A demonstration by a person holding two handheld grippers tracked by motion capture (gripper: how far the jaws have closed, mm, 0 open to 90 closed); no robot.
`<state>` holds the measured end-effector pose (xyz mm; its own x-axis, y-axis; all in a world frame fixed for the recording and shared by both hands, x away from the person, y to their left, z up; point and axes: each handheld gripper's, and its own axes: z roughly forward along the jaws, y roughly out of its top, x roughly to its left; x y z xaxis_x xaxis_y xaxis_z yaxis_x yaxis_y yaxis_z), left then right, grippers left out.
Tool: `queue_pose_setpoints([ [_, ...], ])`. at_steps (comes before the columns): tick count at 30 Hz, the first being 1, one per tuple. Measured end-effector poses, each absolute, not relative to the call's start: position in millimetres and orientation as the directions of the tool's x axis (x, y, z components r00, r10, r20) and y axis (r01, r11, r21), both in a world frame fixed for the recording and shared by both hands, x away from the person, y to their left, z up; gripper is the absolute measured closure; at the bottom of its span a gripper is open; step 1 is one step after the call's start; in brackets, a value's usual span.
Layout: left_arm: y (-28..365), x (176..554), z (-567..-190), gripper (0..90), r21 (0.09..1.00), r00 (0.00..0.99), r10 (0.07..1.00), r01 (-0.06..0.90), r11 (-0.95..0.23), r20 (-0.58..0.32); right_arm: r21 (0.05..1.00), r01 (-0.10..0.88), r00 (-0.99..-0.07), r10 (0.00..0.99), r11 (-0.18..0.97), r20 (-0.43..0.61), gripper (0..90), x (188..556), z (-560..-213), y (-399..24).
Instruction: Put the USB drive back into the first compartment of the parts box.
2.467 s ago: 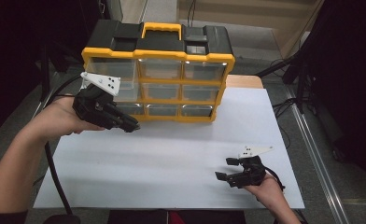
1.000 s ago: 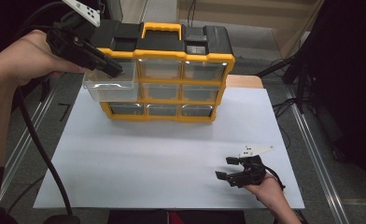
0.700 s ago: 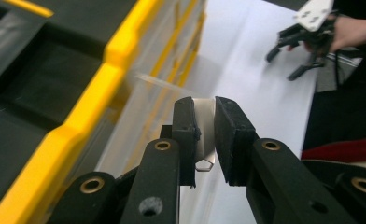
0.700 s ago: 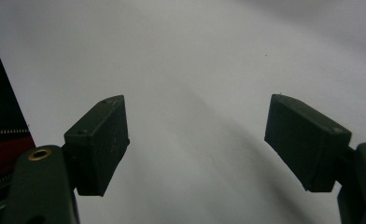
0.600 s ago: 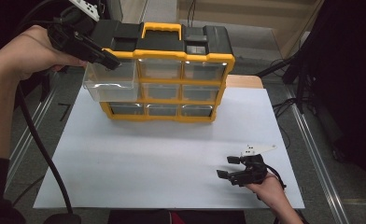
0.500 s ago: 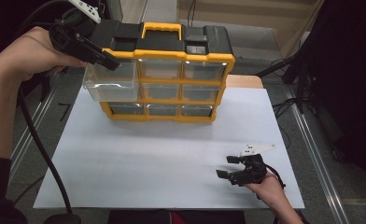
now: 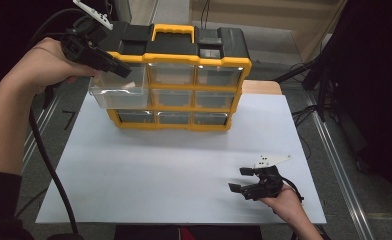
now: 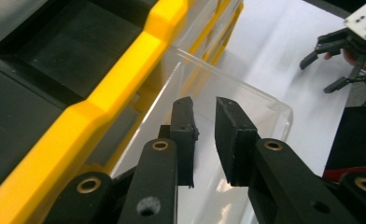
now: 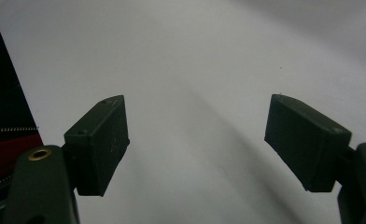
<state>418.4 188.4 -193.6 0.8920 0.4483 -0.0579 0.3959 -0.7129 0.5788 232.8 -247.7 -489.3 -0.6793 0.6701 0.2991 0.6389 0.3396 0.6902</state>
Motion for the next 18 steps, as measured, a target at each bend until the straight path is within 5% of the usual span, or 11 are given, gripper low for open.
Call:
queue_pose_setpoints([
  [2, 188.0, 417.8, -193.4, 72.3, 0.582, 0.887, 0.458, 0.404, -0.706, -0.060, 0.690, 0.639, -0.680, 0.670, 0.340, 0.300, 19.7, 233.4, -489.6, -248.0],
  [8, 185.0, 411.3, -188.1, 42.2, 0.628, 0.871, 0.479, 0.435, -0.645, -0.111, 0.688, 0.643, -0.673, 0.676, 0.336, 0.299, 19.6, 232.6, -489.1, -248.9],
  [18, 165.7, 373.1, -178.1, 36.4, 0.653, 0.905, 0.412, 0.375, -0.658, -0.104, 0.690, 0.642, -0.673, 0.678, 0.335, 0.297, 19.6, 232.5, -489.3, -249.5],
])
